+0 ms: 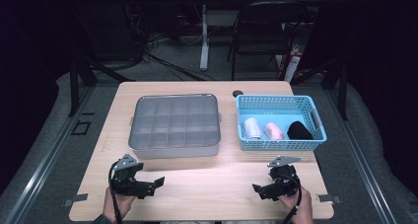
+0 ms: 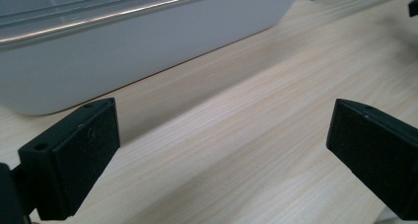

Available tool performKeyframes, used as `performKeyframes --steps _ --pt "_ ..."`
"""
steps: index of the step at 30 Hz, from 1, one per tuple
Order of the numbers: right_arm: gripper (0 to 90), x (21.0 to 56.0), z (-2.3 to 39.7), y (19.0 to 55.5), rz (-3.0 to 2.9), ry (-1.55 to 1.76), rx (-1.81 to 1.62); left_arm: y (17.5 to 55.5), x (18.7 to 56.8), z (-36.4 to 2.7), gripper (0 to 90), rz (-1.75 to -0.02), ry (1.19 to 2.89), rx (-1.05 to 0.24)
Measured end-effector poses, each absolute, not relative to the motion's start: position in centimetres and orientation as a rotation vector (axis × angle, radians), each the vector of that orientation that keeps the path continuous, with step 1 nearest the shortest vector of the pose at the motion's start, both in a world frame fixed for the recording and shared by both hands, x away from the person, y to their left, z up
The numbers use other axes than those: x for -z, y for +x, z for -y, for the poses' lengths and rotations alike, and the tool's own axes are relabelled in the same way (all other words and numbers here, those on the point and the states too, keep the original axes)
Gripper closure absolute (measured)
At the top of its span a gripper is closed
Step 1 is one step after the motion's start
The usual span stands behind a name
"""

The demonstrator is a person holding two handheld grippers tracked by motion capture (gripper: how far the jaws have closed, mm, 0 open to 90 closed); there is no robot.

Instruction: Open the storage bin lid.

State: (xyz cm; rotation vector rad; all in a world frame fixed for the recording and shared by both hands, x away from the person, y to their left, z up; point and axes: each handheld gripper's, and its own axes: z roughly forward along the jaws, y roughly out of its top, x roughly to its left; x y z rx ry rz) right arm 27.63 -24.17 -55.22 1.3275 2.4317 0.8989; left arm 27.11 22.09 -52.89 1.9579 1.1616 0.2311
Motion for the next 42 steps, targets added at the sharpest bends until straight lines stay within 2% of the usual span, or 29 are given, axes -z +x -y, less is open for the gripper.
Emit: performKeyframes --steps 12,17,29,42 --pt "0.8 55.2 24.2 28.4 -2.447 1.344 -0.922 26.6 52.8 -22.6 0.1 -1.158 1.961 -0.253" --pt "0.7 54.5 23.0 28.2 -2.464 1.285 -0.908 26.8 52.4 -25.1 0.1 -1.204 1.920 -0.300" --pt "3.9 52.4 21.8 28.4 -2.479 1.242 -1.015 27.2 51.2 -25.1 0.4 -1.216 1.881 -0.320" --pt "7.6 50.7 19.7 31.0 -2.505 1.229 -1.033 30.8 50.4 -27.9 0.7 -1.275 1.787 -0.304"
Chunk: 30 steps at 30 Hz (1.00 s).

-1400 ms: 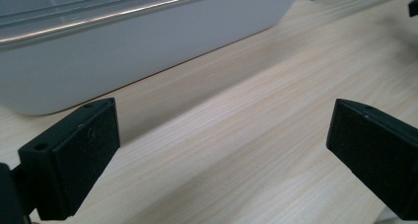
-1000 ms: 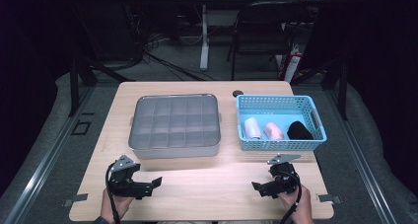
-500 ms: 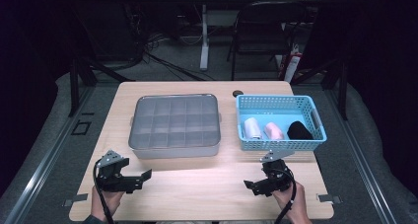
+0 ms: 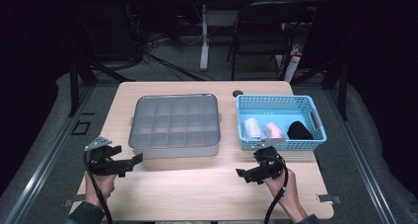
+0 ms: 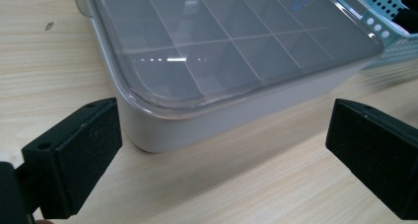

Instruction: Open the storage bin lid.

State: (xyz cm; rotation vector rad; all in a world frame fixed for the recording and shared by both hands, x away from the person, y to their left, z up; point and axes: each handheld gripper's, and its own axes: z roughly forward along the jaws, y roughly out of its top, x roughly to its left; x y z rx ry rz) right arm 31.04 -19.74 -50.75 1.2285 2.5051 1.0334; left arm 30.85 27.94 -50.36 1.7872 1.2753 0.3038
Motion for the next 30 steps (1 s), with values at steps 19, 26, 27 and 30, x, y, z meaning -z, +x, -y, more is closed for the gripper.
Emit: performKeyframes --steps 19,26,27,30 --pt "15.0 47.3 16.1 38.0 -2.480 1.216 -1.093 37.8 49.9 -29.5 6.4 -1.371 1.796 -0.314" --pt "20.7 46.9 15.5 41.3 -2.429 1.319 -1.138 40.1 49.5 -29.9 8.1 -1.402 1.777 -0.305" --pt "21.8 47.0 15.4 41.7 -2.423 1.341 -1.130 40.4 49.5 -29.9 8.9 -1.405 1.783 -0.303" --pt "24.3 47.2 15.2 42.5 -2.402 1.362 -1.146 41.0 49.5 -30.0 13.4 -1.419 1.787 -0.288"
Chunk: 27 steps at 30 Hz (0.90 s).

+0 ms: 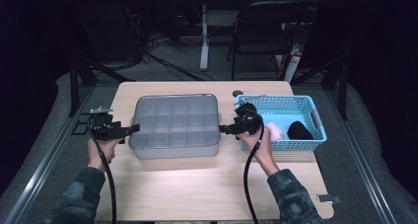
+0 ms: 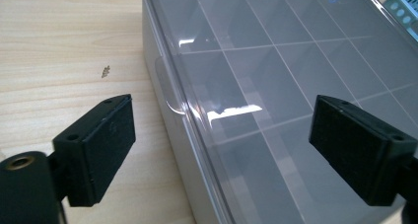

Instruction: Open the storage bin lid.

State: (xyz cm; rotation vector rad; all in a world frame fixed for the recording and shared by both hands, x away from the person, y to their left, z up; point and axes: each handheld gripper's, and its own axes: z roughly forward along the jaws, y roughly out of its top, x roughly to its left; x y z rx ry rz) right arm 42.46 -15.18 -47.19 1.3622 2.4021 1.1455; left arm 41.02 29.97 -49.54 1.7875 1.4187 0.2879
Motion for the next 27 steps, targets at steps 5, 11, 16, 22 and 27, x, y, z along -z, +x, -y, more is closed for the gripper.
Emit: performKeyframes --steps 5,11,16,22,27 --pt "31.1 47.6 14.3 44.0 -2.335 1.427 -1.160 42.2 50.1 -30.0 15.8 -1.462 1.768 -0.258" --pt "39.2 48.8 13.0 46.0 -2.350 1.541 -1.110 43.2 50.5 -29.7 22.6 -1.488 1.800 -0.265" --pt "45.7 49.5 12.2 46.7 -2.339 1.585 -1.080 43.8 51.0 -29.6 26.3 -1.505 1.785 -0.246" --pt "43.0 50.4 12.1 47.4 -2.357 1.625 -1.125 44.1 51.2 -29.5 27.4 -1.506 1.794 -0.257" --pt "41.9 50.7 12.0 47.6 -2.376 1.635 -1.157 44.3 51.4 -29.3 28.5 -1.511 1.795 -0.245"
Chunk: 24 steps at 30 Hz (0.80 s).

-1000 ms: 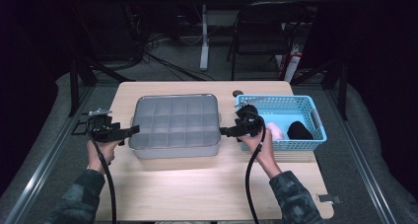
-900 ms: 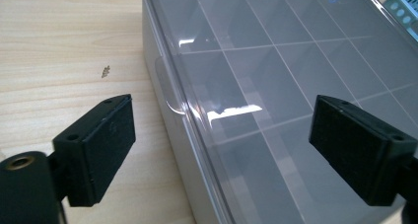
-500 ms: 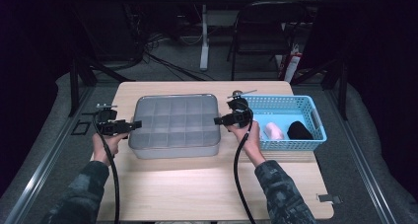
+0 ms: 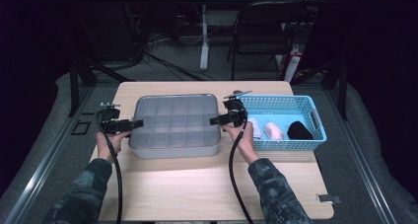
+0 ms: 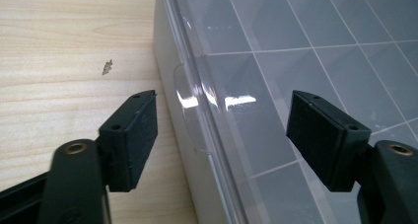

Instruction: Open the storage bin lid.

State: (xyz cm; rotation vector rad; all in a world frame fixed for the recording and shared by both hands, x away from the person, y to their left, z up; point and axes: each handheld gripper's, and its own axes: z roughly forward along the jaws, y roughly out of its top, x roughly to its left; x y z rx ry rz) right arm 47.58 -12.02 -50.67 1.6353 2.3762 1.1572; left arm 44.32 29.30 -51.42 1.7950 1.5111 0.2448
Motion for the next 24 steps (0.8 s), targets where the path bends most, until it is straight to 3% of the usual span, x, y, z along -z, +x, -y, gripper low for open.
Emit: performKeyframes --steps 24 --pt "42.8 51.09 12.44 47.74 -2.415 1.662 -1.220 44.68 51.73 -29.20 31.9 -1.504 1.789 -0.115"
